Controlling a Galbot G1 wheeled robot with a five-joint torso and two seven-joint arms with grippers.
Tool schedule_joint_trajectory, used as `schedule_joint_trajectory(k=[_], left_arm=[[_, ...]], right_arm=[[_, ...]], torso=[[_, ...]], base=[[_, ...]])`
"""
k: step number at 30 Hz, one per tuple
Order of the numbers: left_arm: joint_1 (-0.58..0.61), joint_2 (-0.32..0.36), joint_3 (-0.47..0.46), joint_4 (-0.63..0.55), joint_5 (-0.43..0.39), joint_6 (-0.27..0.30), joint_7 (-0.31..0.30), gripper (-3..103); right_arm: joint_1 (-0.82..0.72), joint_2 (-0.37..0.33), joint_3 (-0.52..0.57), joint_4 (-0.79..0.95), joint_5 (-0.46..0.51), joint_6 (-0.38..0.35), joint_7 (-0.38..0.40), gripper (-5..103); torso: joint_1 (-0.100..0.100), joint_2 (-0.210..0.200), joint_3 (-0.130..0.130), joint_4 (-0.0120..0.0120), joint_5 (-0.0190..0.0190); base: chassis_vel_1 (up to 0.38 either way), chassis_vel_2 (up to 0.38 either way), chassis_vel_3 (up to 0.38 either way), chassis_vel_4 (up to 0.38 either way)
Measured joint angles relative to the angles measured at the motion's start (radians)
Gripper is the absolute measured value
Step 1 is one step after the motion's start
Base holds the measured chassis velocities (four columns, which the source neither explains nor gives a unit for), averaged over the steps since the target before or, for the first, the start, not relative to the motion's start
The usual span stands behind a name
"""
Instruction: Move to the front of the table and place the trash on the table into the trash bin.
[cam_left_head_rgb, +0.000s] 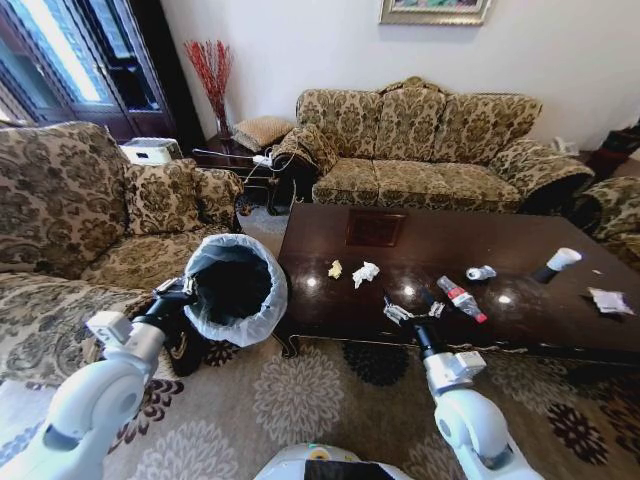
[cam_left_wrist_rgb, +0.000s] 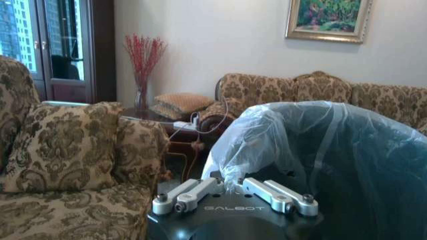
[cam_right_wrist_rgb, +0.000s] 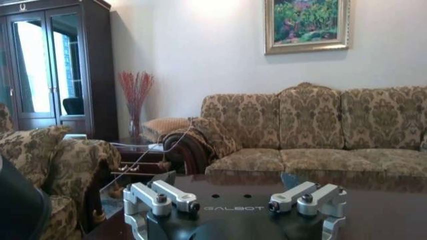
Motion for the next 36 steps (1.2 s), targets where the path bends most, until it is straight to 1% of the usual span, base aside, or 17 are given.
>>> schedule_joint_trajectory(k=[4, 6, 7, 9, 10, 14, 24, 34, 36], left_arm=[[-0.016, 0.019, 0.005, 0.016, -0.021, 0.000, -0.015, 3], [-0.025, 0.022, 0.009, 0.019, -0.029, 0.000, -0.022, 3], [-0.025, 0.022, 0.009, 0.019, -0.029, 0.000, -0.022, 3], [-0.025, 0.022, 0.011, 0.017, -0.035, -0.001, -0.022, 3], [-0.025, 0.022, 0.011, 0.016, -0.035, -0.002, -0.022, 3], [-0.031, 0.023, 0.013, 0.014, -0.039, -0.005, -0.018, 3], [-0.051, 0.033, 0.024, 0.033, -0.044, -0.006, -0.016, 3], [-0.058, 0.036, 0.029, 0.042, -0.045, -0.007, -0.017, 3], [-0.058, 0.037, 0.030, 0.042, -0.045, -0.007, -0.017, 3]], right_arm=[[0.034, -0.003, -0.014, -0.037, 0.025, -0.001, -0.008, 100], [0.064, 0.001, -0.035, -0.056, 0.069, -0.051, -0.003, 100], [0.064, 0.001, -0.035, -0.056, 0.069, -0.051, -0.003, 100], [0.083, 0.005, -0.049, -0.068, 0.085, -0.078, -0.003, 100], [0.089, 0.005, -0.054, -0.073, 0.088, -0.081, -0.006, 100], [0.111, 0.007, -0.069, -0.096, 0.088, -0.076, -0.019, 100], [0.145, 0.026, -0.102, -0.133, 0.075, -0.067, -0.022, 100], [0.180, 0.039, -0.132, -0.164, 0.068, -0.067, -0.016, 100], [0.205, 0.049, -0.154, -0.190, 0.057, -0.071, -0.007, 100]], torso=[[0.000, 0.000, 0.000, 0.0001, -0.0001], [0.000, 0.000, 0.000, 0.0001, 0.0000], [0.000, 0.000, 0.000, 0.0001, 0.0000], [0.000, 0.000, 0.000, 0.0001, -0.0002], [0.000, 0.000, 0.000, 0.0001, -0.0002], [0.000, 0.000, 0.000, 0.0001, -0.0002], [0.000, 0.000, 0.000, 0.0001, -0.0002], [0.000, 0.000, 0.000, 0.0000, -0.0004], [0.001, 0.000, 0.000, -0.0001, 0.0003]], base=[[0.000, 0.000, 0.000, 0.000], [0.000, 0.000, 0.000, 0.000], [0.000, 0.000, 0.000, 0.000], [0.000, 0.000, 0.000, 0.000], [0.000, 0.000, 0.000, 0.000], [0.000, 0.000, 0.000, 0.000], [-0.014, 0.018, 0.014, -0.015], [-0.173, 0.168, 0.163, -0.177], [-0.192, 0.202, 0.174, -0.191]])
